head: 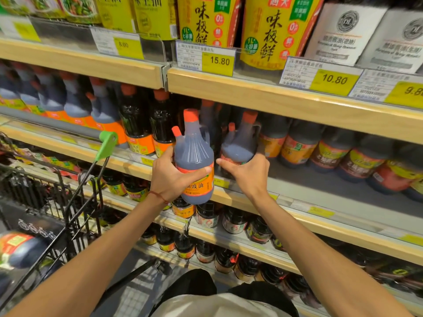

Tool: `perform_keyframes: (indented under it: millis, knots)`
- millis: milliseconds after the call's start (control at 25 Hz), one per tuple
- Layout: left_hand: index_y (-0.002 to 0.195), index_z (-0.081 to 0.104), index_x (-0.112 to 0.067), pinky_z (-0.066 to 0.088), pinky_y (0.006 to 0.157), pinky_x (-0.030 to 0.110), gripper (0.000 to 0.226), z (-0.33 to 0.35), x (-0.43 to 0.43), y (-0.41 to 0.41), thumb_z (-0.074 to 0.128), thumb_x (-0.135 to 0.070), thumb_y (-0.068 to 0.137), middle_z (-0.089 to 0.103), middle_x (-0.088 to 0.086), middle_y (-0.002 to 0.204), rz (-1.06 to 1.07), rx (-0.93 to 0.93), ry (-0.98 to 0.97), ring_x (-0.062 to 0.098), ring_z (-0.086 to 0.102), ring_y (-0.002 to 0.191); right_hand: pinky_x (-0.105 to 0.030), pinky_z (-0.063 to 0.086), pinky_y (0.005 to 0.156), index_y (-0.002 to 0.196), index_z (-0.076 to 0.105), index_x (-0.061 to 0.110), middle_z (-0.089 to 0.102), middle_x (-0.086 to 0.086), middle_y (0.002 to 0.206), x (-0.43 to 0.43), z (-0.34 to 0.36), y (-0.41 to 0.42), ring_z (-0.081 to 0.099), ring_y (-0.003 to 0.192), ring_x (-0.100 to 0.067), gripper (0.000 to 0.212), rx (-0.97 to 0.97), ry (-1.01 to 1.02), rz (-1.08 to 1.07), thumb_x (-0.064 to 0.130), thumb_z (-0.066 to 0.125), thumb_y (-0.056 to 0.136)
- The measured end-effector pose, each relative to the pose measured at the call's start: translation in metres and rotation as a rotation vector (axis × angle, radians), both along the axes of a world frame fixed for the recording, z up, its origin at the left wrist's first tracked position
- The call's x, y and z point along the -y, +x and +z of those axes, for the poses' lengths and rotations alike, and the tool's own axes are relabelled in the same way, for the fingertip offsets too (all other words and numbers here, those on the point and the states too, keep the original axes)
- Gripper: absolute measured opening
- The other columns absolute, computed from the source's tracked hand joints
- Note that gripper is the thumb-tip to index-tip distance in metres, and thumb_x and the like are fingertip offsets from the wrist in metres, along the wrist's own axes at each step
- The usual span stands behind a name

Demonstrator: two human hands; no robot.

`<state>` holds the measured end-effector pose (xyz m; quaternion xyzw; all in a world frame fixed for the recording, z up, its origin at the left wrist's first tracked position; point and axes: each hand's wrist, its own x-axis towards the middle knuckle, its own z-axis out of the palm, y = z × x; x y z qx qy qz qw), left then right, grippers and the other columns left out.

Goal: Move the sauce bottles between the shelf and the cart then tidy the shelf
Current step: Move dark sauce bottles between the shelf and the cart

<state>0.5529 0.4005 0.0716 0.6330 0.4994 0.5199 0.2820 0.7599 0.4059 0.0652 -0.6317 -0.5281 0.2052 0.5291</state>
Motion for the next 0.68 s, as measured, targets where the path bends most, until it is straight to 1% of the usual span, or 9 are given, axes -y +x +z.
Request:
perform_keyframes:
  millis: [80, 120, 160, 240, 360, 440, 520, 600, 680]
  knots:
    - [0.122, 0.061, -0.022, 0.059, 0.083, 0.036, 0.082, 0.001, 0.000, -0.001, 0.085, -0.061, 0.054, 0.071, -0.010, 0.110, -0.010, 0.006, -0.028, 0.004, 0.069, 0.097, -0.034, 0.056, 0.058, 0.065, 0.068, 0.012, 0.070, 0.006, 0.067, -0.003, 0.003, 0.000, 0.063, 0.062, -0.006, 0.043, 0.031, -0.052, 0.033, 0.046, 0.095, 0.067]
    - [0.122, 0.060, -0.023, 0.059, 0.083, 0.036, 0.083, 0.003, 0.000, -0.001, 0.085, -0.062, 0.053, 0.071, -0.010, 0.110, -0.021, 0.006, -0.045, 0.004, 0.069, 0.097, -0.035, 0.054, 0.056, 0.065, 0.068, 0.011, 0.069, 0.003, 0.065, -0.004, 0.004, 0.001, 0.062, 0.060, -0.009, 0.043, 0.042, -0.089, 0.047, 0.045, 0.094, 0.068]
    - [0.123, 0.060, -0.023, 0.059, 0.083, 0.035, 0.084, 0.004, 0.001, -0.001, 0.085, -0.062, 0.052, 0.070, -0.010, 0.111, -0.034, 0.002, -0.060, 0.004, 0.069, 0.097, -0.036, 0.055, 0.058, 0.071, 0.069, 0.009, 0.072, 0.000, 0.070, -0.006, 0.002, 0.004, 0.066, 0.064, -0.012, 0.041, 0.045, -0.131, 0.059, 0.041, 0.094, 0.070]
    - [0.123, 0.058, -0.024, 0.059, 0.083, 0.030, 0.086, 0.008, 0.007, 0.000, 0.085, -0.061, 0.051, 0.069, -0.012, 0.111, -0.057, -0.008, -0.085, 0.002, 0.068, 0.097, -0.041, 0.062, 0.075, 0.094, 0.070, 0.006, 0.075, -0.006, 0.092, -0.003, -0.001, 0.008, 0.072, 0.085, -0.021, 0.045, 0.041, -0.207, 0.070, 0.035, 0.095, 0.070]
    - [0.121, 0.055, -0.024, 0.057, 0.083, 0.025, 0.087, 0.015, 0.016, 0.001, 0.084, -0.061, 0.048, 0.066, -0.017, 0.110, -0.083, -0.019, -0.138, -0.001, 0.066, 0.097, -0.041, 0.053, 0.102, 0.127, 0.057, 0.011, 0.062, -0.006, 0.126, 0.025, -0.004, 0.011, 0.060, 0.118, -0.020, 0.062, 0.076, -0.196, -0.025, 0.024, 0.090, 0.076]
    - [0.120, 0.054, -0.025, 0.058, 0.085, 0.031, 0.089, 0.021, 0.023, 0.001, 0.084, -0.062, 0.045, 0.067, -0.014, 0.111, -0.106, -0.039, -0.184, 0.003, 0.066, 0.098, -0.038, 0.050, 0.106, 0.132, 0.057, 0.016, 0.060, 0.001, 0.130, 0.050, 0.002, 0.012, 0.056, 0.120, -0.012, 0.060, 0.069, -0.136, -0.019, 0.014, 0.085, 0.080]
    - [0.118, 0.054, -0.025, 0.058, 0.085, 0.037, 0.090, 0.027, 0.027, 0.004, 0.086, -0.063, 0.043, 0.067, -0.012, 0.111, -0.129, -0.073, -0.228, 0.007, 0.067, 0.099, -0.035, 0.053, 0.103, 0.130, 0.061, 0.017, 0.062, 0.004, 0.130, 0.069, 0.012, 0.013, 0.058, 0.117, -0.005, 0.058, 0.025, -0.186, 0.150, 0.010, 0.086, 0.079]
    - [0.115, 0.054, -0.028, 0.059, 0.085, 0.039, 0.088, 0.034, 0.031, 0.009, 0.088, -0.062, 0.041, 0.068, -0.012, 0.109, -0.168, -0.089, -0.276, 0.008, 0.068, 0.098, -0.027, 0.052, 0.103, 0.141, 0.055, 0.018, 0.060, 0.005, 0.138, 0.083, 0.027, 0.016, 0.059, 0.121, -0.004, 0.077, -0.026, -0.334, 0.368, 0.016, 0.093, 0.074]
    - [0.115, 0.055, -0.028, 0.059, 0.084, 0.042, 0.090, 0.042, 0.036, 0.018, 0.090, -0.065, 0.040, 0.069, -0.010, 0.108, -0.223, -0.093, -0.326, 0.009, 0.068, 0.099, -0.026, 0.050, 0.106, 0.149, 0.049, 0.022, 0.060, 0.008, 0.141, 0.094, 0.040, 0.020, 0.058, 0.127, -0.005, 0.094, -0.031, -0.405, 0.490, 0.022, 0.097, 0.068]
